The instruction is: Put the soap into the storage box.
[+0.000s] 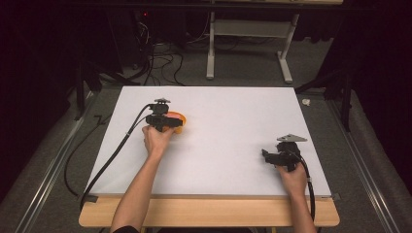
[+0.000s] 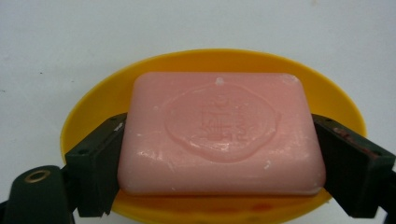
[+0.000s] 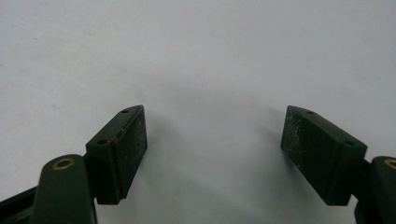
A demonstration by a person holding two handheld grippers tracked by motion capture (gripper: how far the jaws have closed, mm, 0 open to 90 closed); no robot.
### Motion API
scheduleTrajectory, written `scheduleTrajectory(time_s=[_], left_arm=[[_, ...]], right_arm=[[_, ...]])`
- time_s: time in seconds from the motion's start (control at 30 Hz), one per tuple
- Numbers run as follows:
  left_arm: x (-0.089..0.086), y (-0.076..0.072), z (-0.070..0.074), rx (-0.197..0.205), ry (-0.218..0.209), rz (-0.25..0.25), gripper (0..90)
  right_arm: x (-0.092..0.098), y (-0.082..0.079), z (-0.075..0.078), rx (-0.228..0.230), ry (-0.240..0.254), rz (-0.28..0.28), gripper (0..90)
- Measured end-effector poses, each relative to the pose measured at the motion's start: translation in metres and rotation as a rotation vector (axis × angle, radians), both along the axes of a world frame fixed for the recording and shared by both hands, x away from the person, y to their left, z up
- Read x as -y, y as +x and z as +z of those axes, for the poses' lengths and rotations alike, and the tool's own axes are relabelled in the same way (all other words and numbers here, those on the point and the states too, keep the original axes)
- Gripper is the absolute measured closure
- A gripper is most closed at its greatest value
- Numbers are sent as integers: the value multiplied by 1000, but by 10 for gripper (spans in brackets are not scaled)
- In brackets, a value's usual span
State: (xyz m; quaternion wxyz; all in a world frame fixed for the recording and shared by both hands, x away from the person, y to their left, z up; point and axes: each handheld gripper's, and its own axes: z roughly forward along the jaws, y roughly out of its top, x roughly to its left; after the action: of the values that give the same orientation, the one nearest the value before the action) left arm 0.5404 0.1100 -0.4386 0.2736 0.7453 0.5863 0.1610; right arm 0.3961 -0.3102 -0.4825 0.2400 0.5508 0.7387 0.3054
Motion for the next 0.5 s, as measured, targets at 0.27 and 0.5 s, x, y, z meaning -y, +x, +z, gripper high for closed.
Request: scheduleTrajectory(time_s=[0.27,0.5], left_arm=[[-4,-4,14,54,-51,14,132],[-8,-8,22,73,-47,8,134]], right_arm=[[0,0,0,0,0,0,231],[0,0,0,0,0,0,231]])
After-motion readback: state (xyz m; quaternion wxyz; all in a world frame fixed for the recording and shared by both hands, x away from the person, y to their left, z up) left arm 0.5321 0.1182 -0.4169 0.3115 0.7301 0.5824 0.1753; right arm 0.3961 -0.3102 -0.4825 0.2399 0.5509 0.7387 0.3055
